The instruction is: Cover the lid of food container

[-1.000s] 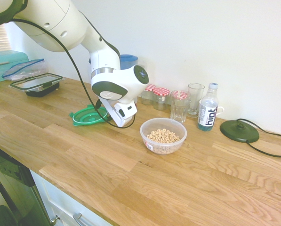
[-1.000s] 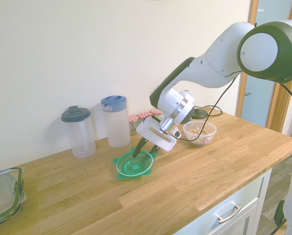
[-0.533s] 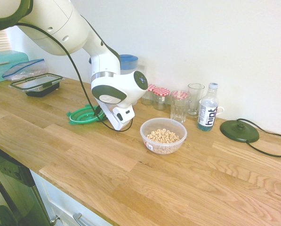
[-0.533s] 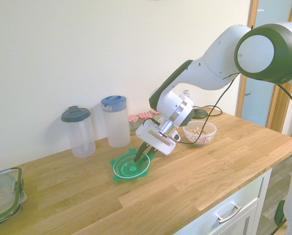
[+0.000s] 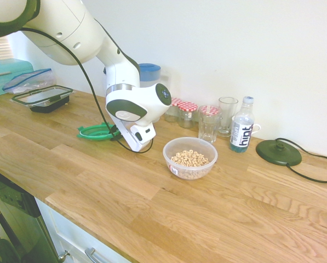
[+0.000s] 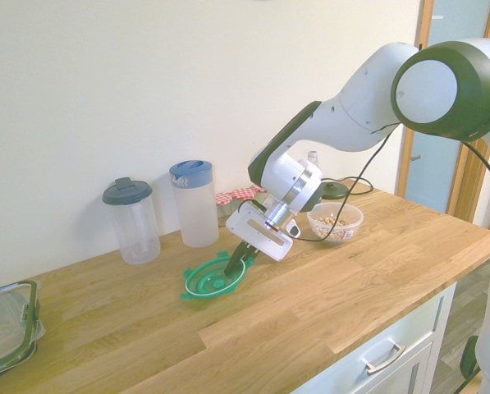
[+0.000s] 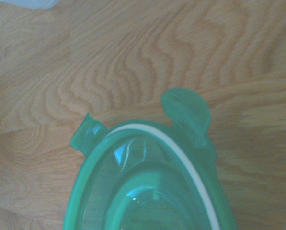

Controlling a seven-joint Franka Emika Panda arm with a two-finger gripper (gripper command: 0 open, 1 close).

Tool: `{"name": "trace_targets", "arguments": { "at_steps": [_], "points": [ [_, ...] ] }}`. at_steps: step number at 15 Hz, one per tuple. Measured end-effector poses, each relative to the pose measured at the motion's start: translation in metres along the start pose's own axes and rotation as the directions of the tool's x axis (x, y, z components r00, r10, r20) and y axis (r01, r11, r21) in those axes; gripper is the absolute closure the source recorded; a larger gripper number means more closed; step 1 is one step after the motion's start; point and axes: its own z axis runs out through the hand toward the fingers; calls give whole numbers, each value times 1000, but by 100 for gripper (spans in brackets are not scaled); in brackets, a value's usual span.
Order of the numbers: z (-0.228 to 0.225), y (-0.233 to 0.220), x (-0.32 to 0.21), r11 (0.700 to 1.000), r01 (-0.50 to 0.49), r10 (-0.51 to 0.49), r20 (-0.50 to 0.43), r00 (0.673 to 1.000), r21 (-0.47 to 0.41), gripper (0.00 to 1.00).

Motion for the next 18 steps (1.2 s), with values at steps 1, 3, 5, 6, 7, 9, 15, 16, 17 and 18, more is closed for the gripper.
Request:
{"name": "trace_targets", "arguments": {
  "at_steps": [1, 3, 5, 6, 7, 9, 15, 16, 17, 18],
  "points": [
    [-9, -7, -5, 1000, 18, -18, -14, 1000, -16, 100],
    [-40, -27, -26, 997, 61, -63, -40, 997, -40, 100],
    [-80, -44, -56, 989, 92, -102, -90, 991, -116, 100],
    [-97, -48, -70, 979, 88, -112, -127, 986, -184, 100],
    [-114, -50, -85, 964, 81, -123, -157, 980, -252, 100],
    [-160, -49, -116, 923, 51, -150, -235, 960, -382, 100],
    [-267, -44, -176, 774, -40, -330, -457, 826, -632, 100],
    [-269, -45, -172, 744, -55, -369, -478, 797, -666, 100],
    [-267, -47, -168, 712, -72, -408, -495, 768, -698, 100],
    [-265, -50, -167, 680, -92, -445, -510, 737, -727, 100]
  ]
}}
